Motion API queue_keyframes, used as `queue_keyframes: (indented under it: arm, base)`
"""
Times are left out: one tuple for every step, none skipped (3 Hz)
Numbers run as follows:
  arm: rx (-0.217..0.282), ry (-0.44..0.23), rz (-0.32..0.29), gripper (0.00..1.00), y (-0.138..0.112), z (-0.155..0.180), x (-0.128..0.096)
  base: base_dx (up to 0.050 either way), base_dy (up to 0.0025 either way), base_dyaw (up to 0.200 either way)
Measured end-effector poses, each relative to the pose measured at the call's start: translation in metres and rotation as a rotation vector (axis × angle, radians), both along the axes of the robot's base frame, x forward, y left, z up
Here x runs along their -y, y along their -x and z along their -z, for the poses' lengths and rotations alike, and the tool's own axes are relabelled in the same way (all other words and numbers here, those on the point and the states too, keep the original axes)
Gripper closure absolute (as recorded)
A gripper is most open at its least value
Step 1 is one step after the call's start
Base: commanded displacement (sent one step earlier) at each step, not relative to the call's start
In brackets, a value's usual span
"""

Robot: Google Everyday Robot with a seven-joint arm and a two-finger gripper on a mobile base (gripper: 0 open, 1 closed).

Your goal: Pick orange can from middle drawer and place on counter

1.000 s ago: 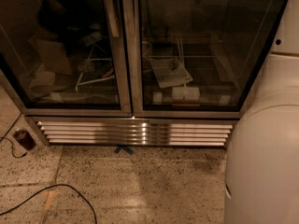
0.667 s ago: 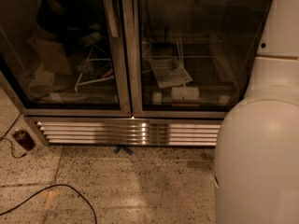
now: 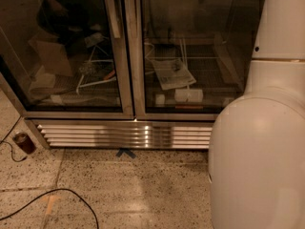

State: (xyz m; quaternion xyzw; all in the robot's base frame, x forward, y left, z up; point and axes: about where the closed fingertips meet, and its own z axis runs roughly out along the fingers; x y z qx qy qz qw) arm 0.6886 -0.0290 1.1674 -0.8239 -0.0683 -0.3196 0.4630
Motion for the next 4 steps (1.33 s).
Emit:
queue_keyframes:
  arm:
    - [0.005, 0.003, 0.000, 0.00, -0.002, 0.001, -0.001]
    - [0.012, -0.012, -0.018, 0.00, -0.007, 0.005, -0.008]
    - [-0.041, -0.036, -0.082, 0.00, -0.004, 0.027, -0.019]
    - [-0.118, -0.057, -0.133, 0.00, 0.019, 0.038, -0.022]
  base:
    - [0.000, 0.00000, 0.000]
    - [0.000, 0.00000, 0.000]
    - [0.000, 0.00000, 0.000]
    - [0.000, 0.00000, 0.000]
